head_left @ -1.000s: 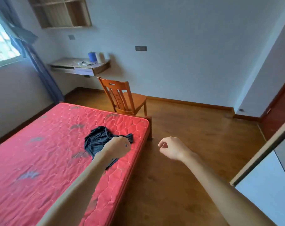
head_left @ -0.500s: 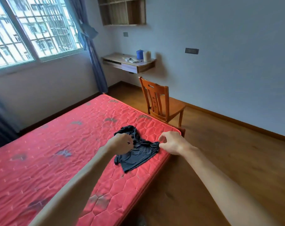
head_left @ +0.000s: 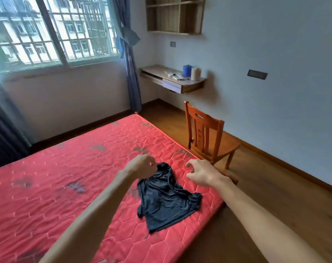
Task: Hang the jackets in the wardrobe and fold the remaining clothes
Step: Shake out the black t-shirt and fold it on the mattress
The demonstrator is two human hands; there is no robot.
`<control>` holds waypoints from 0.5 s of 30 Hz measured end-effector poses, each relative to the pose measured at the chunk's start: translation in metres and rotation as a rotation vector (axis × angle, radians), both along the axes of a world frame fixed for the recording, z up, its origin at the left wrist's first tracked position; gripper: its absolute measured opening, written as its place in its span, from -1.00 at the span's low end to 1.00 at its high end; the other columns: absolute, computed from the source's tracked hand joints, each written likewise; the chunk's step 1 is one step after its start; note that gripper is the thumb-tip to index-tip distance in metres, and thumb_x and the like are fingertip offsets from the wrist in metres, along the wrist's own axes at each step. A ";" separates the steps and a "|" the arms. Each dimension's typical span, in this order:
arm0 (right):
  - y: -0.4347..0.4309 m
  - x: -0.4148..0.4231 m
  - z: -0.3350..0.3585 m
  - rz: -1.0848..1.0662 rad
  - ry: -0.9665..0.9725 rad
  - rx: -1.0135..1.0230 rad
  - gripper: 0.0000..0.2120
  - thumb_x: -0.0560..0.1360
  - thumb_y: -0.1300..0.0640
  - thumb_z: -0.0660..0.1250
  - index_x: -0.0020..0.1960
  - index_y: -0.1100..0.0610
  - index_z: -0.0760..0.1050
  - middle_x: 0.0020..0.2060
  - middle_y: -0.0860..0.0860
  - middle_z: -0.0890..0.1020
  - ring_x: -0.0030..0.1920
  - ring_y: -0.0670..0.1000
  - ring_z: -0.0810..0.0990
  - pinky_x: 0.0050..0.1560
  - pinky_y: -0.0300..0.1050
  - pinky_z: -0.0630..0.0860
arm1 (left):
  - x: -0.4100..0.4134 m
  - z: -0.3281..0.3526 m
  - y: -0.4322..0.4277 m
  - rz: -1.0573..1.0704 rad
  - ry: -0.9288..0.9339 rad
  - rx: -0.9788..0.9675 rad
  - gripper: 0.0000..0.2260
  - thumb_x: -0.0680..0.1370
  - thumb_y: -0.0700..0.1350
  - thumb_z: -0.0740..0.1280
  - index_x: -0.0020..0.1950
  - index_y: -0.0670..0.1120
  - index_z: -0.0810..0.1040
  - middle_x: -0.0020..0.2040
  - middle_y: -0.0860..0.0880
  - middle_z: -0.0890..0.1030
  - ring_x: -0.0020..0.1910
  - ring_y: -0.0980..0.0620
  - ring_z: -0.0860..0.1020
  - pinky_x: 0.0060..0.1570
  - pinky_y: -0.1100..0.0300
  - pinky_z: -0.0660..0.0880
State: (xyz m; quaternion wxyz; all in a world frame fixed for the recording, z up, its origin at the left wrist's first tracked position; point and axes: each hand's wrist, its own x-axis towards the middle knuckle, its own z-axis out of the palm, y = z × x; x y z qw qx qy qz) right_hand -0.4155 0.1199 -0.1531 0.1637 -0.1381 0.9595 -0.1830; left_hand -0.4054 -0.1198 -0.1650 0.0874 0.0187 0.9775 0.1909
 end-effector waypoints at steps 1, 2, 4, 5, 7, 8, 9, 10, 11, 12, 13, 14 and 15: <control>-0.006 -0.014 -0.002 0.007 -0.005 -0.002 -0.59 0.50 0.10 0.28 0.35 0.05 0.47 0.22 0.03 0.61 0.17 0.04 0.59 0.19 -0.02 0.55 | -0.012 -0.004 -0.005 0.005 -0.002 0.002 -0.80 0.57 -0.12 0.29 0.12 -0.02 0.67 0.00 -0.02 0.69 -0.08 -0.03 0.67 0.00 0.07 0.63; -0.012 -0.028 -0.006 0.011 -0.014 -0.008 -0.59 0.50 0.09 0.28 0.34 0.04 0.48 0.21 0.03 0.62 0.17 0.03 0.59 0.19 -0.02 0.55 | -0.023 -0.008 -0.009 0.014 -0.002 0.005 -0.80 0.57 -0.11 0.29 0.11 -0.01 0.67 -0.01 -0.02 0.69 -0.08 -0.03 0.67 -0.01 0.08 0.63; -0.023 -0.054 -0.014 0.019 -0.034 -0.018 -0.60 0.50 0.09 0.28 0.33 0.04 0.49 0.20 0.02 0.62 0.17 0.03 0.59 0.19 -0.04 0.55 | -0.041 -0.021 -0.018 0.038 -0.016 0.011 -0.83 0.56 -0.11 0.28 0.03 0.01 0.67 -0.07 -0.01 0.67 -0.12 -0.04 0.64 -0.07 0.11 0.61; -0.028 -0.065 -0.020 0.027 -0.044 -0.015 -0.60 0.50 0.09 0.28 0.33 0.04 0.49 0.19 0.01 0.62 0.16 0.03 0.59 0.18 -0.04 0.54 | -0.048 -0.028 -0.022 0.043 -0.035 0.006 -0.86 0.55 -0.11 0.27 -0.06 0.02 0.63 -0.13 -0.01 0.63 -0.18 -0.04 0.59 -0.14 0.13 0.56; -0.037 -0.088 -0.035 0.033 -0.076 -0.009 -0.59 0.49 0.09 0.28 0.34 0.04 0.48 0.16 0.02 0.63 0.13 0.04 0.60 0.17 -0.02 0.55 | -0.061 -0.046 -0.027 0.048 -0.077 -0.002 -0.88 0.51 -0.10 0.21 -0.20 0.06 0.48 -0.23 0.00 0.51 -0.28 -0.03 0.44 -0.26 0.14 0.44; -0.042 -0.099 -0.044 0.034 -0.096 -0.006 -0.59 0.48 0.10 0.27 0.34 0.04 0.46 0.13 0.02 0.64 0.11 0.05 0.61 0.16 0.00 0.56 | -0.067 -0.055 -0.030 0.056 -0.098 0.000 -0.88 0.49 -0.10 0.19 -0.23 0.06 0.44 -0.25 0.01 0.49 -0.30 -0.01 0.41 -0.30 0.12 0.43; -0.045 -0.111 -0.053 0.035 -0.117 0.000 -0.59 0.48 0.10 0.26 0.33 0.04 0.45 0.10 0.02 0.65 0.09 0.06 0.62 0.15 0.02 0.56 | -0.075 -0.065 -0.032 0.071 -0.117 0.002 -0.87 0.47 -0.11 0.18 -0.25 0.05 0.44 -0.27 0.02 0.49 -0.32 -0.01 0.39 -0.33 0.08 0.45; -0.049 -0.123 -0.063 0.040 -0.139 0.006 -0.59 0.48 0.11 0.26 0.32 0.05 0.45 0.09 0.03 0.65 0.08 0.07 0.62 0.14 0.04 0.56 | -0.082 -0.074 -0.034 0.084 -0.132 0.000 -0.86 0.46 -0.13 0.18 -0.27 0.04 0.45 -0.28 0.02 0.49 -0.33 -0.02 0.38 -0.33 0.05 0.48; -0.052 -0.135 -0.073 0.044 -0.161 0.013 -0.60 0.47 0.12 0.25 0.32 0.06 0.45 0.09 0.04 0.65 0.09 0.08 0.62 0.14 0.04 0.56 | -0.089 -0.084 -0.035 0.100 -0.148 0.002 -0.85 0.46 -0.14 0.18 -0.27 0.05 0.44 -0.30 0.01 0.48 -0.33 -0.02 0.37 -0.32 0.04 0.48; -0.054 -0.147 -0.085 0.051 -0.181 0.023 -0.60 0.47 0.13 0.25 0.31 0.07 0.46 0.09 0.05 0.65 0.10 0.08 0.61 0.14 0.04 0.56 | -0.096 -0.094 -0.035 0.113 -0.169 0.015 -0.86 0.46 -0.15 0.18 -0.27 0.05 0.43 -0.31 0.00 0.47 -0.33 -0.03 0.35 -0.33 0.07 0.44; -0.055 -0.160 -0.096 0.057 -0.201 0.040 -0.59 0.47 0.13 0.25 0.32 0.08 0.46 0.11 0.06 0.65 0.12 0.09 0.61 0.15 0.03 0.55 | -0.104 -0.104 -0.035 0.130 -0.197 0.029 -0.87 0.45 -0.15 0.18 -0.28 0.02 0.41 -0.32 -0.02 0.46 -0.32 -0.05 0.33 -0.33 0.11 0.40; -0.057 -0.173 -0.108 0.068 -0.219 0.055 -0.58 0.47 0.13 0.25 0.33 0.08 0.47 0.14 0.06 0.64 0.15 0.09 0.60 0.17 0.01 0.54 | -0.112 -0.116 -0.035 0.144 -0.228 0.037 -0.88 0.45 -0.16 0.19 -0.28 -0.03 0.41 -0.32 -0.04 0.45 -0.32 -0.06 0.32 -0.33 0.14 0.37; -0.057 -0.183 -0.119 0.075 -0.236 0.070 -0.57 0.47 0.13 0.25 0.33 0.08 0.49 0.17 0.06 0.63 0.18 0.08 0.59 0.19 -0.01 0.52 | -0.118 -0.125 -0.035 0.162 -0.254 0.045 -0.89 0.45 -0.16 0.19 -0.28 -0.08 0.42 -0.33 -0.06 0.45 -0.32 -0.08 0.32 -0.32 0.14 0.36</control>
